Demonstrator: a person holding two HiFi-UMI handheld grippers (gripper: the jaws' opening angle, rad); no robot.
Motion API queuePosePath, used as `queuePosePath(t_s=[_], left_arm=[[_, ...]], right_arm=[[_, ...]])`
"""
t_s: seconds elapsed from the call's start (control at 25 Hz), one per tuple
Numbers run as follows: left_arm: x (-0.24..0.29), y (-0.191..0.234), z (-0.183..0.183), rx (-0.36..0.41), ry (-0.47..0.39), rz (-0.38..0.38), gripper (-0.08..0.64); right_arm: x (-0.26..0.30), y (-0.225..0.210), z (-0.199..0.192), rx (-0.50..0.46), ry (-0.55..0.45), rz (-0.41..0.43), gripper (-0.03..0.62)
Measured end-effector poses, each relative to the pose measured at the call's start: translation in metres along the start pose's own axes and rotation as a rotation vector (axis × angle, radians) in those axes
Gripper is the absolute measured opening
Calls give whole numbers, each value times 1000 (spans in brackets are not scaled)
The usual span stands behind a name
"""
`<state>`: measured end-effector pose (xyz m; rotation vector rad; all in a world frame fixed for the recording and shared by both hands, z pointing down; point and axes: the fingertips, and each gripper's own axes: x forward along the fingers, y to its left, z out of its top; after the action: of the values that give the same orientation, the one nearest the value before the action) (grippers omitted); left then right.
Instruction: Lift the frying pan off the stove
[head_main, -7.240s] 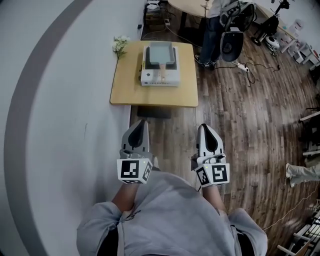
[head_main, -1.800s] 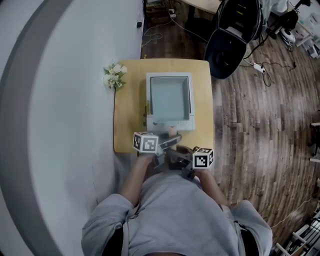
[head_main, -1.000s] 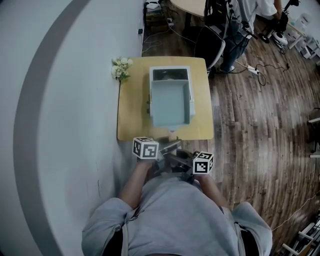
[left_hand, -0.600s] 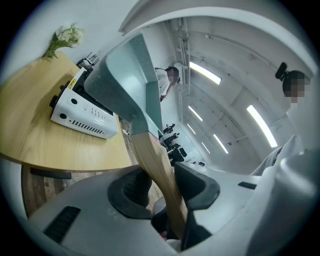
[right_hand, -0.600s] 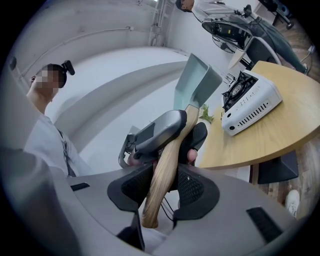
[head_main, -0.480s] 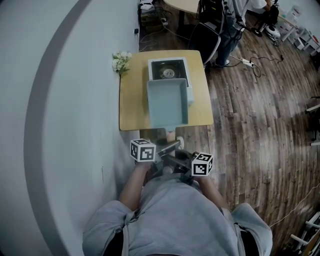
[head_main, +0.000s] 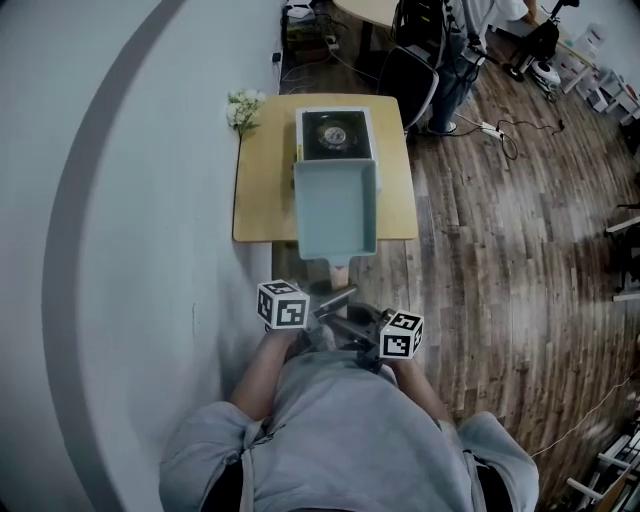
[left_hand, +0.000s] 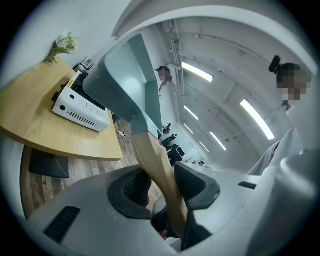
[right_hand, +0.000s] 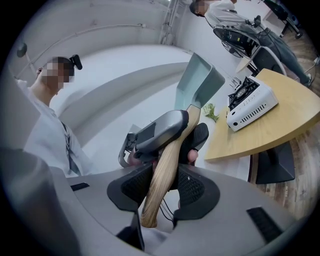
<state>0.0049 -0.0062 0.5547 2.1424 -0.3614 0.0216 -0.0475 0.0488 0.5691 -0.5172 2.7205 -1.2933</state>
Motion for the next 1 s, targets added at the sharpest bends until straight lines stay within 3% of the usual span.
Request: queuePosePath(t_s=[0.56,1.0], left_arm=[[11,-51,-48,3,-62,32,141],[15,-62,-54,38,-65,45,143]], right_arm=[[-55,40,-34,-41,52,51,140],[-65,47,-37,-56,43,66,138]])
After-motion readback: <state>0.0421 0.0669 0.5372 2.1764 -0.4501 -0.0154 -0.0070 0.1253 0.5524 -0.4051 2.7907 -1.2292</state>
